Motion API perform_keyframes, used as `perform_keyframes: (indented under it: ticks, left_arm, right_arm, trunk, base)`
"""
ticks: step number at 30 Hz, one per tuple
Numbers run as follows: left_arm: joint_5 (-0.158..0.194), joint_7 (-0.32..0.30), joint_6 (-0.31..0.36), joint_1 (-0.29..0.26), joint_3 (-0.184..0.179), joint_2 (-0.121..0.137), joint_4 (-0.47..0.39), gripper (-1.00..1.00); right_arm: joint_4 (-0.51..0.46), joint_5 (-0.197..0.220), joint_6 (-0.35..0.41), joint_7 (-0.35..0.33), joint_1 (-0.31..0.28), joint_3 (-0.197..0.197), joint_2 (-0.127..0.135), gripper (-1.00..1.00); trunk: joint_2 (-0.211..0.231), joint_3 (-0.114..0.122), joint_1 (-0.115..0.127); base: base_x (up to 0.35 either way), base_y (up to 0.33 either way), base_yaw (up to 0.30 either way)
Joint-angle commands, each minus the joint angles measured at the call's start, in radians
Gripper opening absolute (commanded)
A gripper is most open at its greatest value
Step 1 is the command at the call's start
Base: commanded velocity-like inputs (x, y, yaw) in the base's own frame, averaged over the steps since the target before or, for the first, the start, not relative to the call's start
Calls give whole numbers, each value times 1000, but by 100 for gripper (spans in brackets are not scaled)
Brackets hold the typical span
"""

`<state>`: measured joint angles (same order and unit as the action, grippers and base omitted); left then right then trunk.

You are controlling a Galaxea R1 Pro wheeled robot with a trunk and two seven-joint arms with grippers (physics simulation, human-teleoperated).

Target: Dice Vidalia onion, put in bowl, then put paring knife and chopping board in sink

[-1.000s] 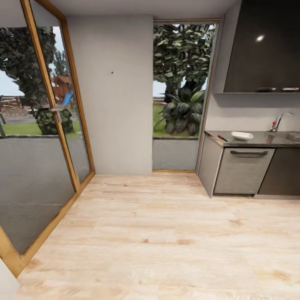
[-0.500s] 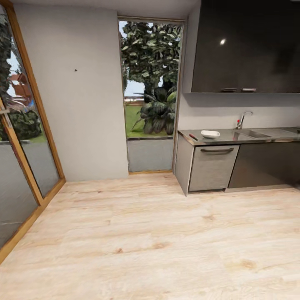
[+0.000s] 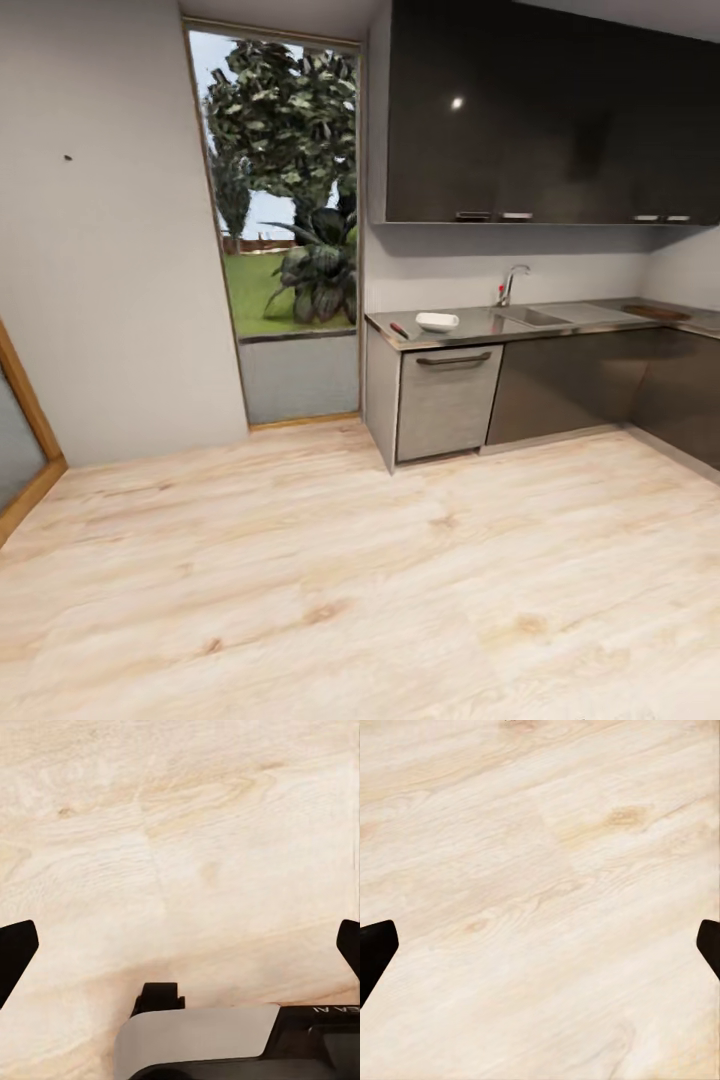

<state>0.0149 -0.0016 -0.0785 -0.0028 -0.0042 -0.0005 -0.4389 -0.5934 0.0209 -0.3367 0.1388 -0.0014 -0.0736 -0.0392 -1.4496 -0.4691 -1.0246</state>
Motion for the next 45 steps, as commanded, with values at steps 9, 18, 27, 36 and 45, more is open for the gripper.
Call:
perform_keyframes:
  ticks: [9, 18, 27, 36, 45]
  left_arm:
    - [2, 0, -3, 0, 0, -1, 0, 100]
    - [2, 0, -3, 0, 0, -1, 0, 100]
    - [2, 0, -3, 0, 0, -1, 0, 100]
    - [2, -1, -3, 0, 0, -1, 0, 100]
    - [0, 0, -3, 0, 0, -1, -1, 100]
  right_arm:
    - [0, 2, -2, -1, 0, -3, -1, 100]
    - [0, 2, -3, -1, 0, -2, -1, 100]
    - [0, 2, -3, -1, 0, -2, -1, 100]
    - [0, 2, -3, -1, 0, -2, -2, 100]
    - [0, 2, -2, -1, 0, -2, -2, 100]
  trunk:
    - [0, -1, 0]
    - [0, -1, 0]
    - [0, -1, 0]
    - [0, -1, 0]
    - [0, -1, 0]
  base:
    - [227, -265, -296]
    - [227, -265, -296]
    - [227, -265, -296]
    - [233, -260, -296]
    - [255, -243, -285]
